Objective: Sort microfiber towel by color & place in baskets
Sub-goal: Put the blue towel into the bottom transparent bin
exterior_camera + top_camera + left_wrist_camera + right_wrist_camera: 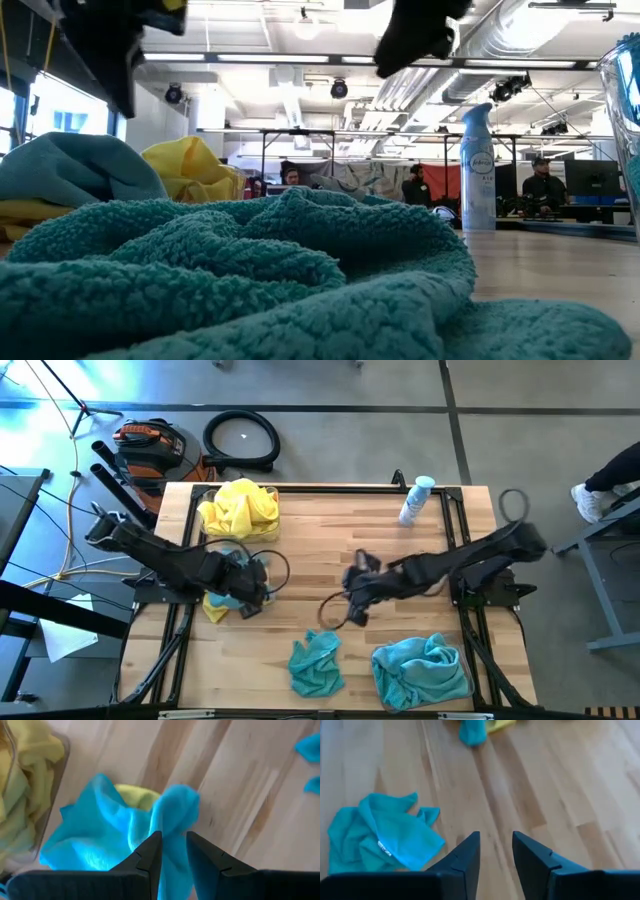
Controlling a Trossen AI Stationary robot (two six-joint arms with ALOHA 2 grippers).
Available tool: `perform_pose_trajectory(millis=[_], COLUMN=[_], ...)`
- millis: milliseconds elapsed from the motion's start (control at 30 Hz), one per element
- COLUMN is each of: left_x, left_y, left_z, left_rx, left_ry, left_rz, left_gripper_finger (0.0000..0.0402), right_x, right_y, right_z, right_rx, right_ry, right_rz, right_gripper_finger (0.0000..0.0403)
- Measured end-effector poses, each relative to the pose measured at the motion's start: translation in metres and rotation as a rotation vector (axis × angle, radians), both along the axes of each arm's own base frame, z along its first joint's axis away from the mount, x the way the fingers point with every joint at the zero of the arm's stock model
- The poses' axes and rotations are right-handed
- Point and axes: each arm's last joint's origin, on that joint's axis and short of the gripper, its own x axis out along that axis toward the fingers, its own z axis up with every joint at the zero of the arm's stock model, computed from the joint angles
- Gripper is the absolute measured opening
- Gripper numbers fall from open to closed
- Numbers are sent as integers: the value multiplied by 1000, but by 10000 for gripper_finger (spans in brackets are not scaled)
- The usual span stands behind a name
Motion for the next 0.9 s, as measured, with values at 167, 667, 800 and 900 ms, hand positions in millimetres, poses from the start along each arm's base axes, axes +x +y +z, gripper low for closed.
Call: perform_pose_trajectory(millis=[167, 667, 800, 900], left_x=[-22, -57, -56, -56], left_y=[-5, -10, -13, -14], left_z=[-3, 0, 0, 0], left_rx=[-24, -86, -96, -101], left_ry=[-9, -99, -116, -117], left_rz=[-49, -63, -76, -65], left_gripper_finger=[78, 79, 79, 79], right_x=[41, 98, 106, 113], right_y=[35, 148, 159, 162], right_z=[-1, -65, -94, -109], right_rx=[30, -88, -103, -102], right_ry=[74, 246, 289, 312], right_rz=[34, 396, 407, 403], right_gripper_finger=[158, 240, 240, 240])
